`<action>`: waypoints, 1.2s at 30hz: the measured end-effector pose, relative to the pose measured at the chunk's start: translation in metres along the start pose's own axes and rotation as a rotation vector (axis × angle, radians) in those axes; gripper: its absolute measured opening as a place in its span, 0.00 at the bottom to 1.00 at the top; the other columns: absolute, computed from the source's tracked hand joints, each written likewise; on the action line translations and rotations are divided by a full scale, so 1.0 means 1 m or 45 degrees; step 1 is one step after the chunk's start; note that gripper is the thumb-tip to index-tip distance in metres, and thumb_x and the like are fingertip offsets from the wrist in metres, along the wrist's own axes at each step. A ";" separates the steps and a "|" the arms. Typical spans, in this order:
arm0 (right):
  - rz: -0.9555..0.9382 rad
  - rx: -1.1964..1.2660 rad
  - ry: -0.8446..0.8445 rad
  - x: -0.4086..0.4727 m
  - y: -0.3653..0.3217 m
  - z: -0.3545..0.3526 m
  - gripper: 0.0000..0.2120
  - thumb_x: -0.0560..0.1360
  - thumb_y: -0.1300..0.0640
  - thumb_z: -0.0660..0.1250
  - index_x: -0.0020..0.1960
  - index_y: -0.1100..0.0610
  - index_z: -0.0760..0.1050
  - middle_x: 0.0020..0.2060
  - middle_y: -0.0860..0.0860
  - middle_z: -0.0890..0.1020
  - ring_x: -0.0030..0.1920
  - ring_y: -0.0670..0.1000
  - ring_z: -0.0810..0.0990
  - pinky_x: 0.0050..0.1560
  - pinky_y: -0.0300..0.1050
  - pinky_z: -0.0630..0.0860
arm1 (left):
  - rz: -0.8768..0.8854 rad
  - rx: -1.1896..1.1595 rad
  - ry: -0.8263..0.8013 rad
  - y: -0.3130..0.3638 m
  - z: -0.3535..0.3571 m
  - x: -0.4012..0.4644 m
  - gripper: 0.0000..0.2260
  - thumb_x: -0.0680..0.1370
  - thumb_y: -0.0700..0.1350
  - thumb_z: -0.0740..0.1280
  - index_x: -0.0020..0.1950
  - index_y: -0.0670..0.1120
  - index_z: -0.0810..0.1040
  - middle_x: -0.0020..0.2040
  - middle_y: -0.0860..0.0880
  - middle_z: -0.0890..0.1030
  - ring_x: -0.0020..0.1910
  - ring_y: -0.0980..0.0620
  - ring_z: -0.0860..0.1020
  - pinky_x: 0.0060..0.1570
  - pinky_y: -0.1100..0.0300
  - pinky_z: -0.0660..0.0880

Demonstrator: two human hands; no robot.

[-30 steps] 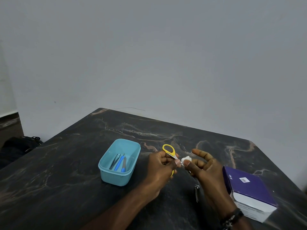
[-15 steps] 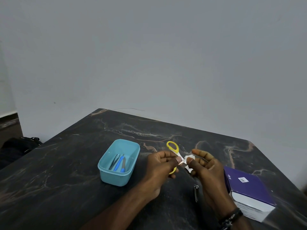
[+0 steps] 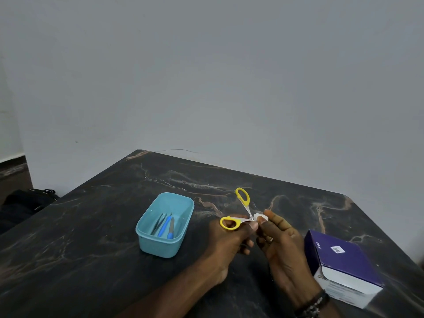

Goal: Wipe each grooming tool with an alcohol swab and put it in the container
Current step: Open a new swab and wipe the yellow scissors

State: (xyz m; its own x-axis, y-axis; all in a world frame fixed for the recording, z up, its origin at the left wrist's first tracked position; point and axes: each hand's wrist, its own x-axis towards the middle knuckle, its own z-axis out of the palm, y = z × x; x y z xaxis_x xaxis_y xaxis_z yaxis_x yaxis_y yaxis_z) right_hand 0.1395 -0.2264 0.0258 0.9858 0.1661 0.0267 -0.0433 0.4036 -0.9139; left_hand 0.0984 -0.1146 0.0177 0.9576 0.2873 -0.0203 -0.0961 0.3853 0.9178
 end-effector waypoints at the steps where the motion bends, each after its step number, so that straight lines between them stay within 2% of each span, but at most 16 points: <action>1: -0.002 -0.021 -0.001 -0.001 0.001 0.001 0.13 0.71 0.67 0.69 0.55 0.61 0.77 0.38 0.54 0.85 0.38 0.51 0.80 0.42 0.46 0.73 | 0.014 -0.003 0.035 0.000 -0.001 0.001 0.03 0.73 0.37 0.73 0.45 0.42 0.83 0.35 0.43 0.82 0.27 0.53 0.76 0.26 0.61 0.73; 4: -0.018 -0.059 -0.001 -0.004 0.000 0.004 0.11 0.72 0.67 0.68 0.54 0.61 0.77 0.37 0.52 0.86 0.36 0.48 0.81 0.38 0.43 0.72 | 0.020 -0.009 0.084 0.002 -0.002 0.002 0.04 0.72 0.38 0.74 0.45 0.40 0.83 0.36 0.43 0.84 0.28 0.53 0.76 0.27 0.61 0.73; 9: -0.051 -0.093 0.046 -0.005 -0.002 0.004 0.13 0.70 0.65 0.71 0.55 0.61 0.78 0.43 0.56 0.86 0.39 0.50 0.83 0.37 0.42 0.74 | 0.006 -0.066 0.123 0.003 -0.001 0.004 0.07 0.71 0.41 0.75 0.44 0.38 0.83 0.39 0.40 0.84 0.33 0.51 0.77 0.30 0.59 0.73; 13: -0.054 -0.082 0.087 -0.004 -0.005 0.003 0.11 0.70 0.67 0.71 0.53 0.64 0.78 0.38 0.55 0.86 0.34 0.48 0.84 0.30 0.37 0.77 | 0.041 -0.121 0.162 0.008 -0.004 0.007 0.03 0.72 0.39 0.73 0.39 0.42 0.82 0.35 0.42 0.82 0.36 0.49 0.80 0.34 0.56 0.77; 16: -0.111 -0.098 0.119 -0.002 -0.010 -0.002 0.09 0.72 0.67 0.70 0.52 0.64 0.78 0.40 0.58 0.86 0.34 0.48 0.84 0.28 0.37 0.78 | 0.067 -0.144 0.172 0.013 -0.009 0.010 0.04 0.74 0.39 0.72 0.44 0.37 0.82 0.40 0.39 0.85 0.40 0.45 0.84 0.42 0.52 0.82; 19: -0.225 -0.230 0.105 -0.002 -0.014 -0.005 0.06 0.74 0.65 0.69 0.51 0.63 0.78 0.40 0.55 0.87 0.35 0.45 0.84 0.28 0.35 0.75 | 0.051 -0.098 0.096 0.015 -0.009 0.009 0.07 0.75 0.38 0.70 0.48 0.34 0.81 0.44 0.38 0.85 0.44 0.42 0.85 0.45 0.51 0.82; 23: -0.316 -0.335 0.056 -0.003 -0.014 -0.003 0.03 0.74 0.65 0.68 0.46 0.60 0.79 0.36 0.50 0.87 0.35 0.44 0.84 0.30 0.34 0.75 | 0.030 0.006 -0.006 0.013 -0.007 0.006 0.08 0.76 0.39 0.70 0.49 0.33 0.81 0.43 0.39 0.86 0.39 0.44 0.85 0.41 0.52 0.82; 27: -0.322 -0.351 0.055 -0.002 -0.010 -0.003 0.03 0.75 0.65 0.68 0.46 0.60 0.80 0.38 0.51 0.87 0.38 0.48 0.85 0.34 0.37 0.77 | 0.042 0.122 -0.037 0.011 -0.008 0.006 0.07 0.76 0.40 0.69 0.46 0.36 0.82 0.41 0.41 0.85 0.33 0.48 0.82 0.33 0.58 0.77; 36: -0.349 -0.375 0.049 -0.001 -0.009 -0.003 0.05 0.73 0.66 0.69 0.46 0.58 0.81 0.39 0.50 0.87 0.39 0.46 0.85 0.31 0.33 0.75 | 0.050 0.143 -0.062 0.013 -0.006 0.004 0.04 0.76 0.39 0.69 0.43 0.39 0.83 0.38 0.43 0.85 0.31 0.50 0.79 0.30 0.59 0.76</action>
State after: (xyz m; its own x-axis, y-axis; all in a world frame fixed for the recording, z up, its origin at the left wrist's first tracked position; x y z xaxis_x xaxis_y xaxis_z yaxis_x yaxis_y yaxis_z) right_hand 0.1390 -0.2329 0.0325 0.9598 0.0522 0.2759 0.2654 0.1526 -0.9520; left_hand 0.0995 -0.1027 0.0274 0.9660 0.2562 0.0337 -0.1057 0.2730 0.9562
